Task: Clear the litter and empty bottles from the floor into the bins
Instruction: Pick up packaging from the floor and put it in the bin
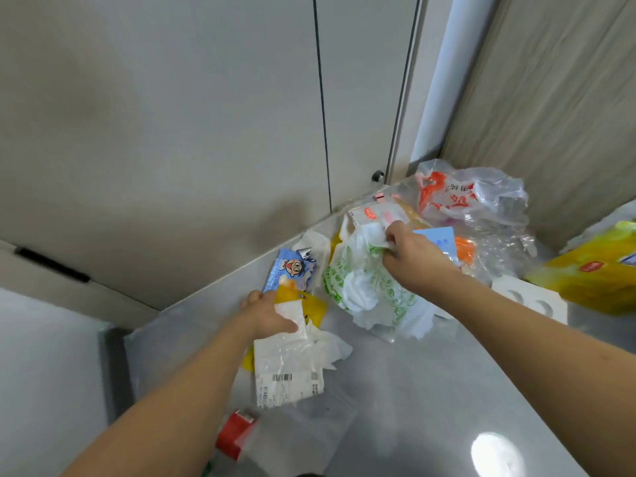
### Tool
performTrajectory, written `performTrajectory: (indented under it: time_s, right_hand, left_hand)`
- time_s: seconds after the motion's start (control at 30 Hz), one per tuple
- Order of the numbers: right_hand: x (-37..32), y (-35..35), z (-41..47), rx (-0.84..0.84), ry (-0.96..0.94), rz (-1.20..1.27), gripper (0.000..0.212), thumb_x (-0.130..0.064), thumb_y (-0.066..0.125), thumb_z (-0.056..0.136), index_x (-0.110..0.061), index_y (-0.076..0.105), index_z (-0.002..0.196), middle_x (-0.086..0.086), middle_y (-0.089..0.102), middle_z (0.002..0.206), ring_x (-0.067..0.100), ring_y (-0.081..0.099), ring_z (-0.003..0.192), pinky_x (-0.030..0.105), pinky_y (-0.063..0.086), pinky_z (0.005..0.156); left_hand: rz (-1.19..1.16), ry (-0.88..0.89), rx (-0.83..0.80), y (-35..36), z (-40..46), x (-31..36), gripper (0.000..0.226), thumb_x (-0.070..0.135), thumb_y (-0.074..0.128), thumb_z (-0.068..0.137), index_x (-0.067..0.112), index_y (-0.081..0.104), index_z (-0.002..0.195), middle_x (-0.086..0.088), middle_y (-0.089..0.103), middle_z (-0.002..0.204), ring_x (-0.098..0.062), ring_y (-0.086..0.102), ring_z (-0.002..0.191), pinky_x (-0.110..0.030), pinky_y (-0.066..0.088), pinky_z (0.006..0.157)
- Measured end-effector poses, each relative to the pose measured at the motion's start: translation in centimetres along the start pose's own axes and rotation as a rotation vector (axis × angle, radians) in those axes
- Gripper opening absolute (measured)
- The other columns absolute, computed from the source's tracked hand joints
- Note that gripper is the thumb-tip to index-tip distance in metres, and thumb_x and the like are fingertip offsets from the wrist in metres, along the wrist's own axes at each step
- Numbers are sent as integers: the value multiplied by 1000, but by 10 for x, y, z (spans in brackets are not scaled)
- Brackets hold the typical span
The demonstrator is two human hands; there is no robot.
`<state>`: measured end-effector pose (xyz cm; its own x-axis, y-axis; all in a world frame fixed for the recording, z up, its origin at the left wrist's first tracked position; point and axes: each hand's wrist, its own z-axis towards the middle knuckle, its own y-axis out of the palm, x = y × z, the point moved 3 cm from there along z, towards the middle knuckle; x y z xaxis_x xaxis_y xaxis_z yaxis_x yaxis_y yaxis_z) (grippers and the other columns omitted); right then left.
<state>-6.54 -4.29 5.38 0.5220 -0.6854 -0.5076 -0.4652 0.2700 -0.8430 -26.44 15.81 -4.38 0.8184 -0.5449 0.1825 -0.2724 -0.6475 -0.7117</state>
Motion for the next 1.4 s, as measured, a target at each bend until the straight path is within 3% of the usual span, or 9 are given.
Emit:
performTrajectory:
  time_s: [0.1, 0.23, 0.33, 0.4, 0.53, 0.67, 0.83, 1.03, 1.4]
  right_hand:
    - [0, 3, -5, 2, -56, 54, 39, -12, 41, 91, -23, 35, 128, 8, 59, 92, 28, 57, 77, 42, 52, 67]
    - [6, 0, -4, 12, -45, 135, 52, -11, 40, 93, -25, 35, 142, 6, 55, 104, 22, 56, 82, 32, 44, 65]
    - [14, -8, -2, 17, 12, 126, 24, -15, 46, 90, -8, 61, 109, 8, 57, 101, 23, 56, 79, 28, 41, 63]
    - [20, -19, -7, 23, 41, 142, 18, -16, 50, 87, 0, 57, 82, 10, 55, 86, 23, 52, 69, 28, 36, 54]
    - [44, -63, -15, 37, 165, 275, 20, -16, 48, 89, 0, 58, 83, 6, 51, 69, 18, 46, 55, 26, 35, 49]
    - [86, -118, -27, 213, 366, 557, 15, -19, 44, 89, -20, 60, 88, 2, 58, 74, 21, 58, 68, 30, 49, 62]
    - [133, -194, -57, 366, 506, 750, 26, -14, 42, 83, -6, 59, 101, 13, 61, 87, 28, 60, 77, 53, 54, 81]
    - [170, -284, -120, 477, 579, 1127, 35, -18, 50, 80, -4, 64, 108, 12, 69, 84, 30, 64, 76, 41, 52, 78]
    - [306, -377, -266, 881, 431, 1222, 39, -32, 48, 98, -17, 48, 134, 6, 63, 125, 25, 62, 111, 48, 46, 100]
  left_hand:
    - [237, 32, 80, 13, 5, -4, 95, 50, 73, 74, 21, 25, 150, -8, 34, 147, -30, 34, 135, -38, 35, 108]
    - [480, 113, 157, 12, 6, 4, 47, 34, 63, 82, 18, 53, 125, -6, 56, 126, -27, 51, 115, -34, 43, 93]
    - [315, 118, -121, -3, -2, 25, 39, 27, 69, 81, 14, 60, 116, -7, 61, 120, -24, 57, 104, -29, 46, 79]
    - [282, 146, -222, -28, -15, 55, 42, 26, 70, 77, 17, 58, 116, -6, 58, 119, -25, 58, 103, -32, 50, 84]
    - [278, 256, -134, -92, -50, 137, 35, 21, 65, 77, 18, 53, 109, -6, 57, 104, -27, 62, 90, -33, 56, 66]
    - [243, 443, 10, -118, -93, 223, 25, 6, 51, 84, 8, 58, 108, -14, 62, 100, -32, 66, 86, -36, 59, 65]
    - [123, 610, 138, -126, -135, 306, 22, 8, 42, 83, 9, 56, 100, -8, 56, 82, -27, 61, 53, -28, 49, 42]
    - [-58, 813, 359, -135, -183, 379, 7, 17, 49, 87, 16, 53, 92, -4, 60, 86, -23, 60, 69, -32, 48, 55]
    - [-217, 1253, 222, -51, -302, 525, 14, 23, 52, 90, 27, 45, 100, 1, 60, 92, -25, 64, 77, -51, 57, 60]
